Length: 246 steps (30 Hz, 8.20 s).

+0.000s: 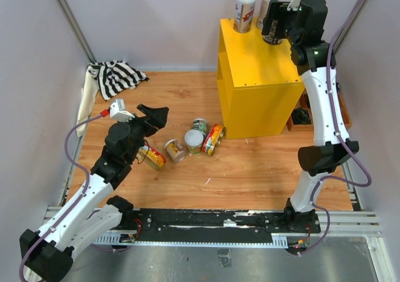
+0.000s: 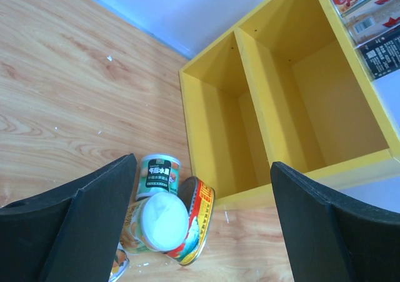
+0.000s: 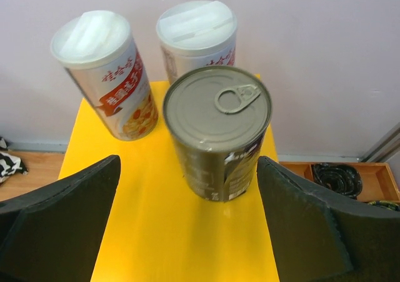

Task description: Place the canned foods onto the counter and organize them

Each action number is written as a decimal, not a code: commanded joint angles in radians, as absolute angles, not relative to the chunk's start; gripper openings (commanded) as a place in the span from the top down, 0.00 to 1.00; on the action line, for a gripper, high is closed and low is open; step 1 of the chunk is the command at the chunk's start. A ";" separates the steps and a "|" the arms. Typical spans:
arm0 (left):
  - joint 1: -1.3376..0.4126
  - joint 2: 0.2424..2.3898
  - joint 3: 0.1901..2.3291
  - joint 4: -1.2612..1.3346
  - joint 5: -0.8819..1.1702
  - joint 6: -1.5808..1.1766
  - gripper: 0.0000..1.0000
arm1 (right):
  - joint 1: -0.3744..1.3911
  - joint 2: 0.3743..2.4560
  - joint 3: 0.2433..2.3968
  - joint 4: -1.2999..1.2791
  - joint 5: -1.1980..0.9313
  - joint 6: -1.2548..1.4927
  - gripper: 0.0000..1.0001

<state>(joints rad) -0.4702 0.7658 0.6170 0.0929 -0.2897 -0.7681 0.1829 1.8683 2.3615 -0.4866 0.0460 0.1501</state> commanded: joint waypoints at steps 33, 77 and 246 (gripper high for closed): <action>-0.429 0.604 0.486 -0.037 -0.280 -0.798 0.02 | 1.006 1.472 1.592 -0.458 0.236 0.111 0.10; -0.387 0.631 0.462 -0.043 -0.242 -0.835 0.02 | 0.910 1.776 1.356 -0.304 0.113 0.237 0.02; -0.384 0.747 0.483 0.008 -0.222 -0.844 0.02 | 0.392 1.889 2.490 -0.805 0.132 0.087 0.25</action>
<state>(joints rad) -0.3939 0.7383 0.4599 -0.0391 -0.2253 -0.8566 0.4088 1.8771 2.4767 -0.8463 0.1371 0.0799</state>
